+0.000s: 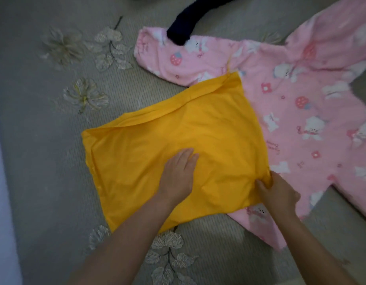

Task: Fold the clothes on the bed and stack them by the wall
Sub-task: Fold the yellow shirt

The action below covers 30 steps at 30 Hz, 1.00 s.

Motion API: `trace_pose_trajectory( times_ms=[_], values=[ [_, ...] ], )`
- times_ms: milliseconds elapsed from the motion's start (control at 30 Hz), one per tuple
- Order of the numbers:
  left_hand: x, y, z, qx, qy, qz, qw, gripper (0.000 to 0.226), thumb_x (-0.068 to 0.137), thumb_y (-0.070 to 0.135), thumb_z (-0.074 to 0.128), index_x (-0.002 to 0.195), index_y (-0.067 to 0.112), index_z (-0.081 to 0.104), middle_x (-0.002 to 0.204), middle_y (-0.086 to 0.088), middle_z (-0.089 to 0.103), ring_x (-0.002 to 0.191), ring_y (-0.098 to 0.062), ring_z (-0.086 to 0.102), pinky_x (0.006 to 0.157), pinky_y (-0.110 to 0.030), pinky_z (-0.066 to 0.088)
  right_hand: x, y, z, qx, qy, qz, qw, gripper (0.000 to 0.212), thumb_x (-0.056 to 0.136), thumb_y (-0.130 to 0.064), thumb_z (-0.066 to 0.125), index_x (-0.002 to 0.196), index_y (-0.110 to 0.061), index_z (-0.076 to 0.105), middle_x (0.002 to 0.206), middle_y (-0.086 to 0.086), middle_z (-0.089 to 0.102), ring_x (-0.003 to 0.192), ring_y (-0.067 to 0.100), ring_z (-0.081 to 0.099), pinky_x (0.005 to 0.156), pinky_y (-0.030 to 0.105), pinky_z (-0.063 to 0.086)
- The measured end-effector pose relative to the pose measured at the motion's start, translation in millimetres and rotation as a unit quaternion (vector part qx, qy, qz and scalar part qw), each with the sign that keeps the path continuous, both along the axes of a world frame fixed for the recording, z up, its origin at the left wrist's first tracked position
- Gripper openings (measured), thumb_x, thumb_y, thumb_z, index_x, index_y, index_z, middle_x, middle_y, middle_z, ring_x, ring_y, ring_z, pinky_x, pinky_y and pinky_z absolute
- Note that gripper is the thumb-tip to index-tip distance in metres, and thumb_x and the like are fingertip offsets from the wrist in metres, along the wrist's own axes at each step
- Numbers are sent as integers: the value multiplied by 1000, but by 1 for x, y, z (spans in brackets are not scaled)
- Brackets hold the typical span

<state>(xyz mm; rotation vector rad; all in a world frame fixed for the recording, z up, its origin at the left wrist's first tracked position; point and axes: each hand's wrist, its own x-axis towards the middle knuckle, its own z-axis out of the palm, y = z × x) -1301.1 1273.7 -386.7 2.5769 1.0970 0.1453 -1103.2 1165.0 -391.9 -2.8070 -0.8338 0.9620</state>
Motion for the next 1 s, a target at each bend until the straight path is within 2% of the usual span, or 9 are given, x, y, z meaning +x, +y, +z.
trace_pose_trajectory(
  times_ms=[67, 100, 167, 267, 400, 567, 733, 833, 1000],
  values=[
    [51, 32, 6, 40, -18, -78, 996, 40, 75, 0, 39, 103, -3, 67, 110, -23, 65, 95, -34, 66, 68, -36, 56, 3, 2, -4, -7, 8, -19, 1000, 15, 87, -21, 52, 96, -9, 56, 79, 9, 57, 89, 31, 54, 83, 35, 26],
    [76, 46, 8, 42, 19, -100, 994, 45, 79, 1, 36, 116, -1, 61, 125, -23, 56, 110, -33, 59, 77, -35, 52, 5, 5, -6, -10, 2, -13, 1000, 9, 86, -20, 50, 84, -12, 54, 71, 3, 51, 87, 30, 53, 80, 35, 24],
    [119, 73, 0, 37, 117, -129, 984, 50, 91, 5, 31, 141, 8, 32, 152, -12, 21, 139, -27, 24, 101, -41, 32, 8, 10, -10, -6, -13, -3, 1000, 23, 84, -16, 48, 62, -18, 42, 60, -2, 41, 78, 28, 49, 75, 34, 18],
    [168, 97, -15, 74, 225, -220, 946, 49, 98, 10, 24, 146, 15, 15, 156, -2, 4, 143, -24, 0, 112, -45, 11, 10, 13, -10, 30, -16, -3, 999, 34, 82, -17, 50, 52, -20, 34, 56, -3, 37, 69, 24, 42, 73, 34, 15],
    [192, 108, -19, 104, 329, -267, 900, 44, 99, 11, 26, 142, 9, 27, 154, -7, 14, 143, -26, 0, 113, -50, 4, 15, 10, -10, 36, 46, -41, 997, 12, 82, -22, 52, 75, -18, 43, 59, -5, 36, 71, 22, 39, 73, 34, 15],
    [175, 126, 7, 137, 376, -330, 855, 27, 89, 2, 41, 113, 2, 54, 122, -15, 50, 121, -33, 38, 89, -42, 37, 16, 11, 15, 121, 65, -30, 990, 35, 80, -20, 56, 60, -26, 28, 55, -7, 35, 54, 9, 32, 62, 30, 5],
    [112, 152, 48, 99, 212, -265, 935, 16, 83, -3, 46, 96, -6, 55, 105, -26, 53, 106, -38, 46, 70, -46, 39, -30, 23, 64, 279, -30, 66, 958, 18, 65, -19, 48, 54, -16, 34, 48, -11, 24, 47, 15, 30, 75, 32, 16],
    [46, 156, 71, 131, 61, -285, 948, 5, 71, -10, 51, 69, -8, 55, 74, -27, 57, 80, -34, 49, 65, -42, 36, -84, 30, 83, 375, -49, 192, 906, 11, 54, -9, 58, 55, -12, 48, 46, -3, 39, 48, 20, 47, 74, 35, 31],
    [-96, 150, 79, 153, 62, -196, 967, 6, 72, -8, 50, 67, -6, 51, 72, -26, 61, 78, -30, 38, 68, -40, 39, -191, 33, 88, 354, -18, 292, 888, 13, 56, -10, 46, 55, -20, 53, 49, -4, 52, 54, 19, 56, 77, 36, 30]
  ],
)
